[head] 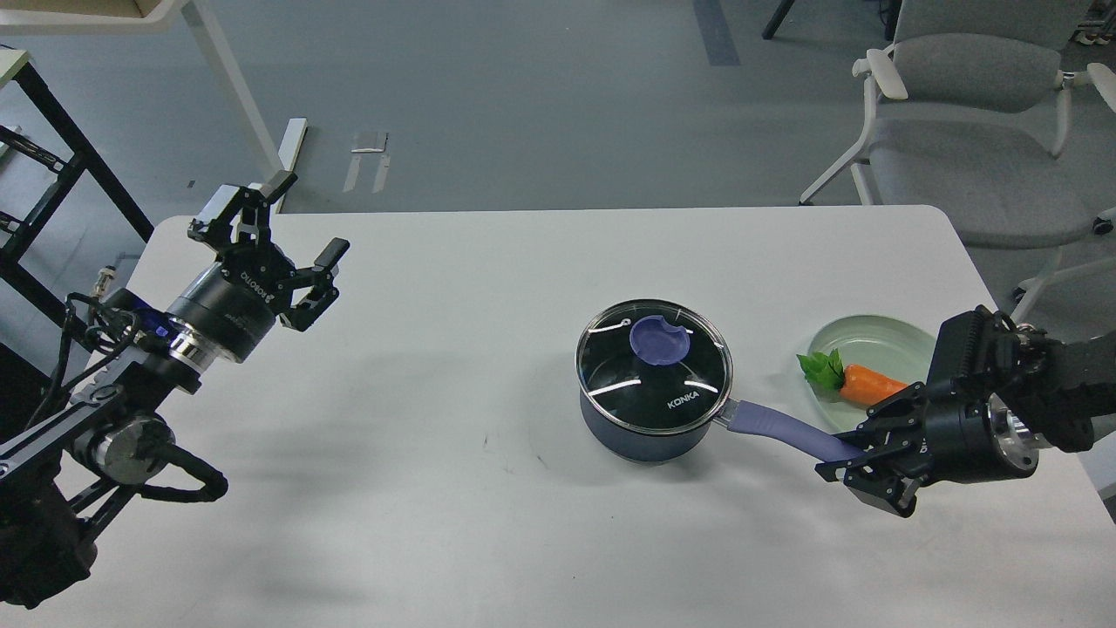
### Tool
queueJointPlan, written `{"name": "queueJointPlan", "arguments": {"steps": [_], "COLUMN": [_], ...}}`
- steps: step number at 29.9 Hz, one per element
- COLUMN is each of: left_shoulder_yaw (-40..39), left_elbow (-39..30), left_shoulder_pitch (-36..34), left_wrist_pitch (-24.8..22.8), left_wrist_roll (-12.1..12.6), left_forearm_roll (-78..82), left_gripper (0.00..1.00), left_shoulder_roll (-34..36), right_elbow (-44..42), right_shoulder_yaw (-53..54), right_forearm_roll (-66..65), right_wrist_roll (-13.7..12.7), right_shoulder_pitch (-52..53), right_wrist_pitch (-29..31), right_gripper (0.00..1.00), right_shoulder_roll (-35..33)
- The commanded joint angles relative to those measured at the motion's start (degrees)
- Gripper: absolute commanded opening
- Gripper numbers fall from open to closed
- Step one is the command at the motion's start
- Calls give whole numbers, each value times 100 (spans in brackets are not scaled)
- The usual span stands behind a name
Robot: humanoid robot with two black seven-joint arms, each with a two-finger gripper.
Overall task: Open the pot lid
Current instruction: 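Lift the left arm and reach over the pot toward the purple lid knob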
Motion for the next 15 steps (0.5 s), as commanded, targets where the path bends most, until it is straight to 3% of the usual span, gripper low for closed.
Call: {"name": "queueJointPlan", "arguments": {"steps": [1, 8, 15], "left_shoulder_yaw": [72, 466, 2169], "left_elbow": [-7, -463, -877], "left_shoulder_pitch": [-433, -1716, -2973], "left_wrist_pitch": [10, 54, 712], "left_wrist_roll": [-16, -16, -16], "left_forearm_roll": [968, 3991, 6040], "left_gripper": [99, 99, 99], "left_shoulder_roll": [-23, -259, -664], "right_elbow": [-7, -7, -7], "right_shoulder_yaw": [1, 1, 1], "right_forearm_roll": [7, 16, 16], "right_wrist_roll": [0, 0, 0], "right_shoulder_pitch": [3, -23, -49], "right_wrist_pitch": [-5, -5, -5], "right_gripper": [31, 33, 33], "right_shoulder_roll": [-7, -7, -15]}}
